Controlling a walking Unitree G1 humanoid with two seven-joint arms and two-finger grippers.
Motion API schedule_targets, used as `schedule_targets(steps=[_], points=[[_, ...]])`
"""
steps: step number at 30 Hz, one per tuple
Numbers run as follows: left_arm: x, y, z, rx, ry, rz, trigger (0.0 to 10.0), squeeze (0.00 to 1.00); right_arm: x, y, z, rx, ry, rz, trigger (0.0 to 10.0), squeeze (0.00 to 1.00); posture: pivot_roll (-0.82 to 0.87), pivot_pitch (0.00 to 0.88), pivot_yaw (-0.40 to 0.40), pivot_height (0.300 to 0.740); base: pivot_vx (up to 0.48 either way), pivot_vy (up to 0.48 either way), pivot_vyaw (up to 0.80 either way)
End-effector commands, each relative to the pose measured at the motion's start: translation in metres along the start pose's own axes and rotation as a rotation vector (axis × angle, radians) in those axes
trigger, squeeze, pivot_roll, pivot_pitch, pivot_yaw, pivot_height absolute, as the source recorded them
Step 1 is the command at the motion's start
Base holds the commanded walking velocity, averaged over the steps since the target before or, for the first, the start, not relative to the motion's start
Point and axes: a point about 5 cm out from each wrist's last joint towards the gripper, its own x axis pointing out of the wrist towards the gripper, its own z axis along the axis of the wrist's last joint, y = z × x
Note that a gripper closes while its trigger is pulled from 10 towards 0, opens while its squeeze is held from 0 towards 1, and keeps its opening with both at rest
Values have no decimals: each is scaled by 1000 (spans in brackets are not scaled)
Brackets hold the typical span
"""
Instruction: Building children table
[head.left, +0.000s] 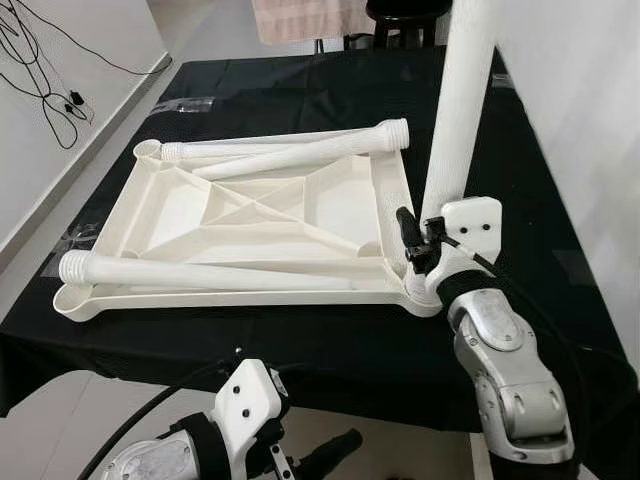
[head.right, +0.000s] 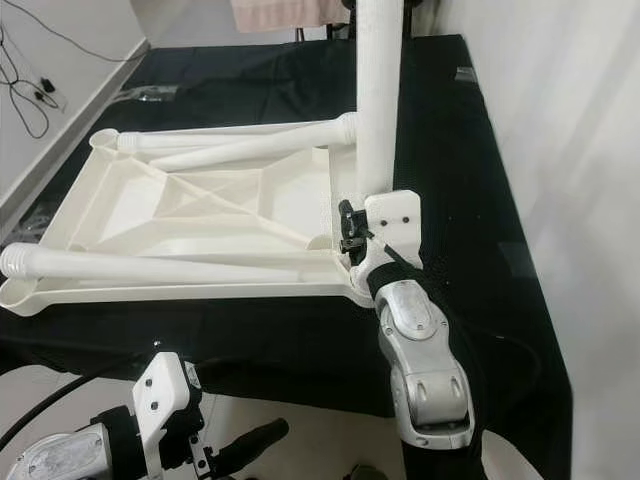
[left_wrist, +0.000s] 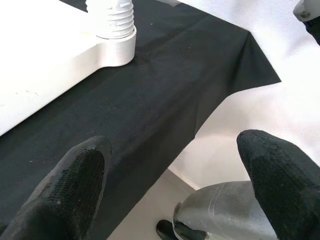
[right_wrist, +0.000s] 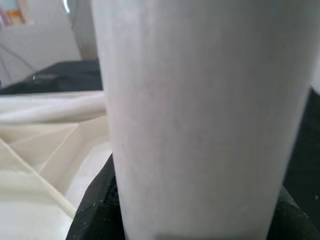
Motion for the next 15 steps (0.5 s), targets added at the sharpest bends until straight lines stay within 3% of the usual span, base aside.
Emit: schedule_targets(steps=[1, 11, 15], points=[[-4, 2, -6, 5, 40, 0, 10000, 0, -10, -7, -44, 40, 203, 21, 10000, 0, 13, 194, 87, 740, 0, 0, 0], [-5, 1, -7, 9, 46, -2, 10000, 0, -21, -9, -45, 50, 134, 166, 10000, 0, 12, 181, 93, 740, 0, 0, 0], [-6, 1, -7, 11, 50, -7, 10000, 0, -22, -4, -44, -14, 86, 278, 10000, 0, 20, 177, 99, 740, 0, 0, 0]])
